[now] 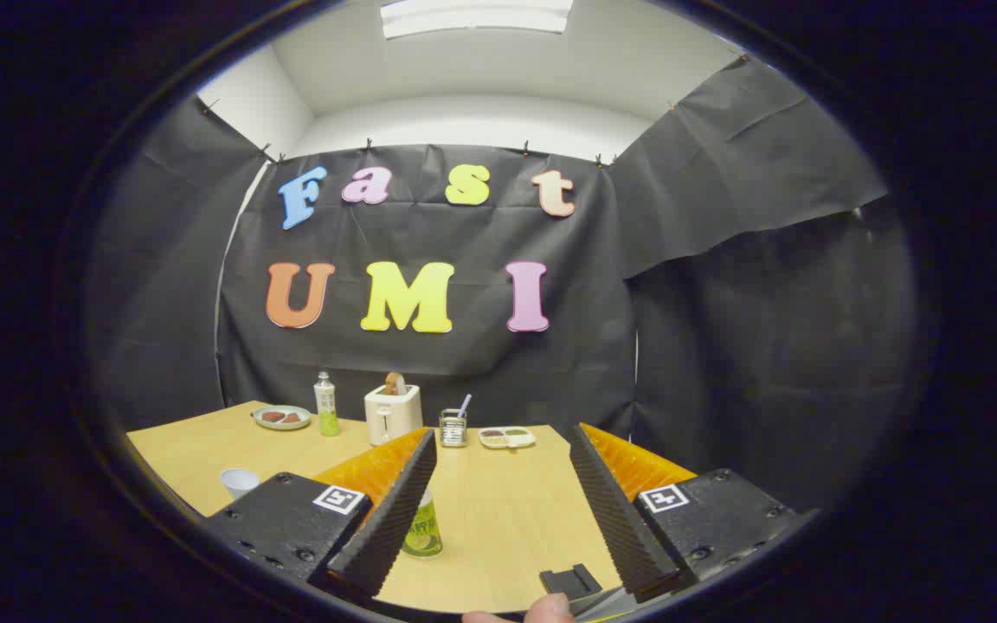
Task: Take the bottle from table, then pour the juice into the cup, finally place the bottle on the coaster
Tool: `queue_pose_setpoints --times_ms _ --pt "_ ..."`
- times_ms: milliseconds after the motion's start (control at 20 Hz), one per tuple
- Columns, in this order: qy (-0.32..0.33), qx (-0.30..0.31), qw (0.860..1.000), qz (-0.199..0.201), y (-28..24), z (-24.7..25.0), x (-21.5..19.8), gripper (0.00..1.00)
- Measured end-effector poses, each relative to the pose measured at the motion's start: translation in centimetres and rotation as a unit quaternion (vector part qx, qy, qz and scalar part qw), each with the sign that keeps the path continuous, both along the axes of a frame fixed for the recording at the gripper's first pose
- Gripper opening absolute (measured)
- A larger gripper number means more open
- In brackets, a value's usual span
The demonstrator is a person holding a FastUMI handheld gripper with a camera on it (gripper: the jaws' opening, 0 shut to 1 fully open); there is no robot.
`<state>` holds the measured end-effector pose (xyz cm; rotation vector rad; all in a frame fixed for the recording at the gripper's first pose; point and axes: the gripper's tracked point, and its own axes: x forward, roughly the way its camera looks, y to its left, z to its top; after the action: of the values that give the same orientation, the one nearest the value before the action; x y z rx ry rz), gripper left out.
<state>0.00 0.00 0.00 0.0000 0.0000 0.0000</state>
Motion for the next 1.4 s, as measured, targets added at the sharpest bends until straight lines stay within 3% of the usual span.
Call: queue_pose_setpoints --times_ms 600,1400 --pt "0.03 -0.005 0.999 0.026 2.3 -2.6 2.8 1.0" --pt "0.054 0.02 0.997 0.057 3.6 -4.8 3.2 1.0"
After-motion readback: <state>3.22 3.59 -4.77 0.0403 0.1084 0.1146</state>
